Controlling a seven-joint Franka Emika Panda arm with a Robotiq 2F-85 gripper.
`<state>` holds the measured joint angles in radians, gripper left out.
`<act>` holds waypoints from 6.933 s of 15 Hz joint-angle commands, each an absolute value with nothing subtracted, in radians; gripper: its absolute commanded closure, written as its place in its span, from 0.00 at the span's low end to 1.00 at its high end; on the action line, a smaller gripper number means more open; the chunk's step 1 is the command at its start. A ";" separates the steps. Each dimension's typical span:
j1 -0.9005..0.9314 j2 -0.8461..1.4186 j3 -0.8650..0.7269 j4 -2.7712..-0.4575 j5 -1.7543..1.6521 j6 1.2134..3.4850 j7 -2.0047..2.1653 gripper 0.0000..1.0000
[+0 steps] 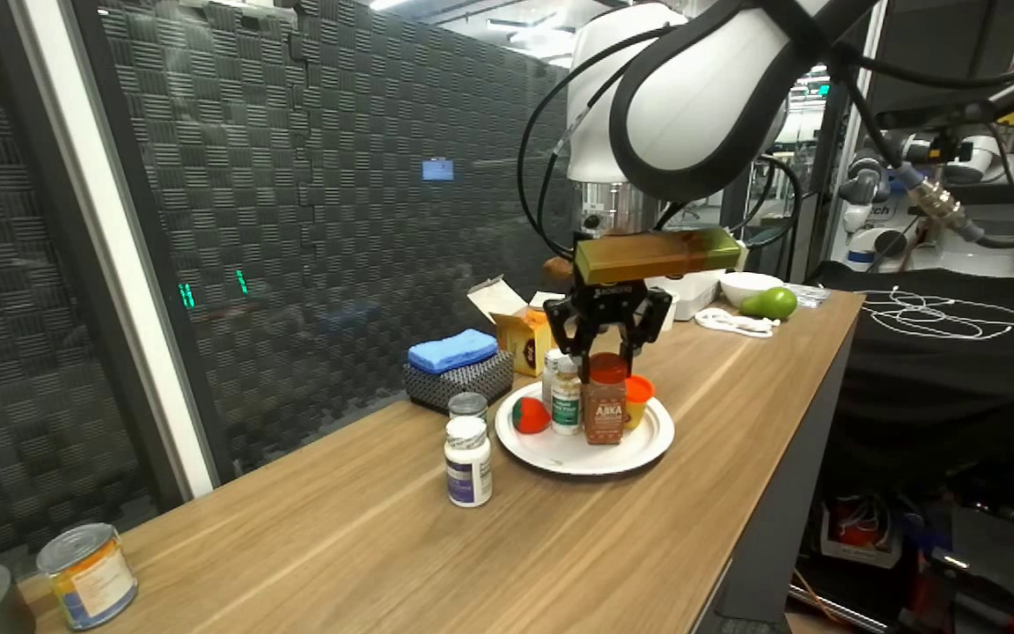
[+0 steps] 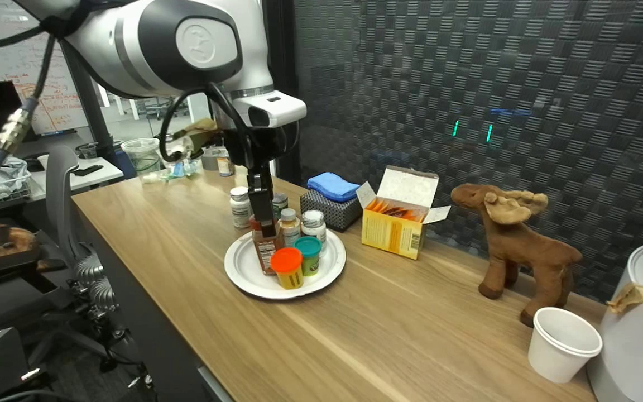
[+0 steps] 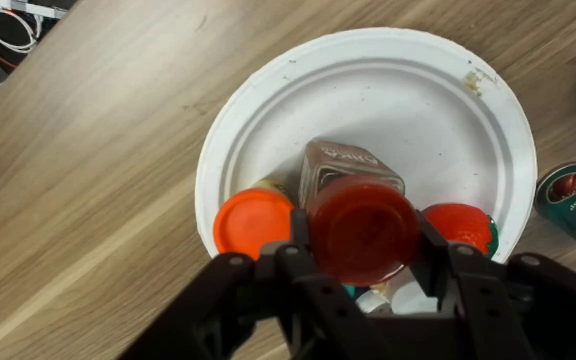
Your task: Put the plush toy and all the containers on the white plate
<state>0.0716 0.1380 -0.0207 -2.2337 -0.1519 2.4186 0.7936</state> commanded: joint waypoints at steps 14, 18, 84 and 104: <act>0.135 0.152 0.035 -2.093 -0.170 2.389 0.803 0.00; 0.188 0.216 0.083 -2.035 -0.163 2.408 0.795 0.00; 0.243 0.359 0.032 -1.910 -0.074 2.247 0.770 0.78; 0.161 0.177 0.018 -2.155 -0.058 2.440 0.791 0.81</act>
